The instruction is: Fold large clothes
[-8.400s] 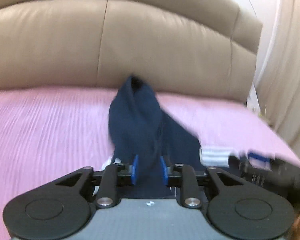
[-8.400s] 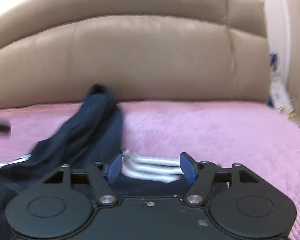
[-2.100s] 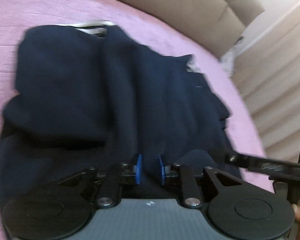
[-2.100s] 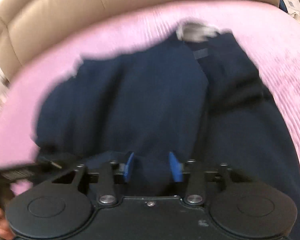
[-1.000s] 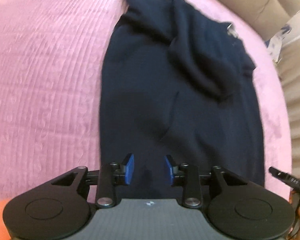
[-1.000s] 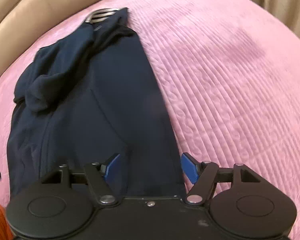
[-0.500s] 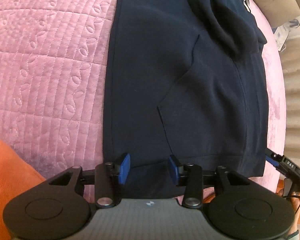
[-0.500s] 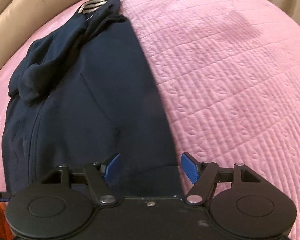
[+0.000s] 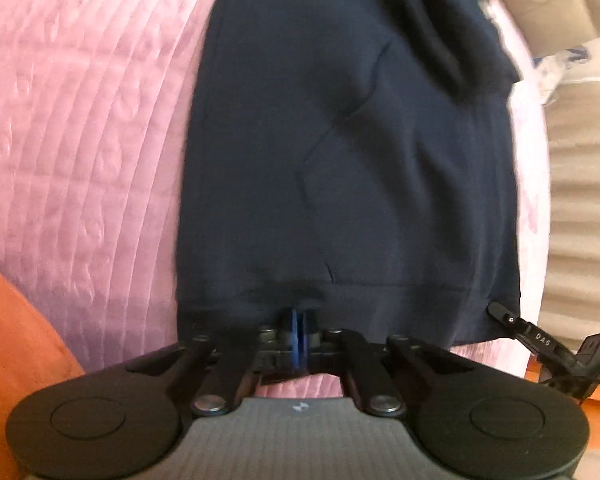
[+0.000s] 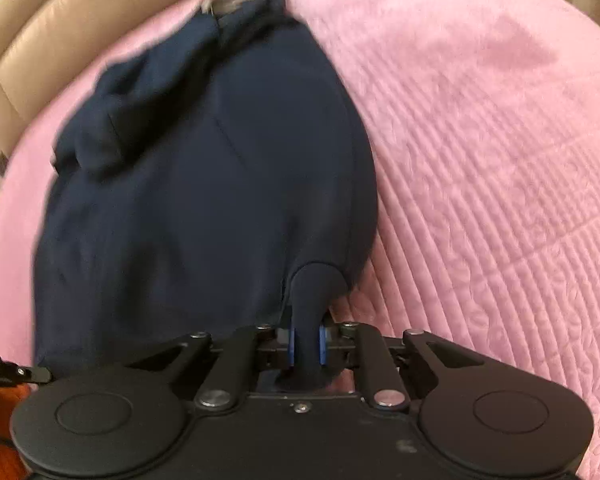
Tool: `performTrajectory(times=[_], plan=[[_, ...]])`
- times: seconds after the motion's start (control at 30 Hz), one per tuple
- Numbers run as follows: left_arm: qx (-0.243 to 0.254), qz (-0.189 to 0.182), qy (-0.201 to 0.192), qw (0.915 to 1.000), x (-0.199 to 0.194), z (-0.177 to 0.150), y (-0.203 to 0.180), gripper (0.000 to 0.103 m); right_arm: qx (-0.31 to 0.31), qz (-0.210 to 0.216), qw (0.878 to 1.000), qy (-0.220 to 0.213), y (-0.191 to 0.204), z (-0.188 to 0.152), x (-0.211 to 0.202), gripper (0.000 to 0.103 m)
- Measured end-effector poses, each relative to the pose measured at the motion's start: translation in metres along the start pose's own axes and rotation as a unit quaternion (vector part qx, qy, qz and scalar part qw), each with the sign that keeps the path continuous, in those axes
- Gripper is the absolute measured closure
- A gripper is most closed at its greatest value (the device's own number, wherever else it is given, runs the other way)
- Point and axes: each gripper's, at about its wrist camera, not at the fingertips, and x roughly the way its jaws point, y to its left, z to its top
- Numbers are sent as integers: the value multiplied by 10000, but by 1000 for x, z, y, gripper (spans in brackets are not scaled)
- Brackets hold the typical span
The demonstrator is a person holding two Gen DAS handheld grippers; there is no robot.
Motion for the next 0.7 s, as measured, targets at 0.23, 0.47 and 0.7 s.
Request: performTrajectory(times=[0.23,0.47,0.7], plan=[[535,-903,-1803,9780,-100,38,-28,103,-7,665,9945,-809,28,67,-49,89],[789,-913,-1934,9737,-125,84,-41,102,-367,700,9942,-732,72,127,-27,89],[81,-423,-364,9984,-27,25,-12,69,-42,424,9984,-365,48,78,-27,89]])
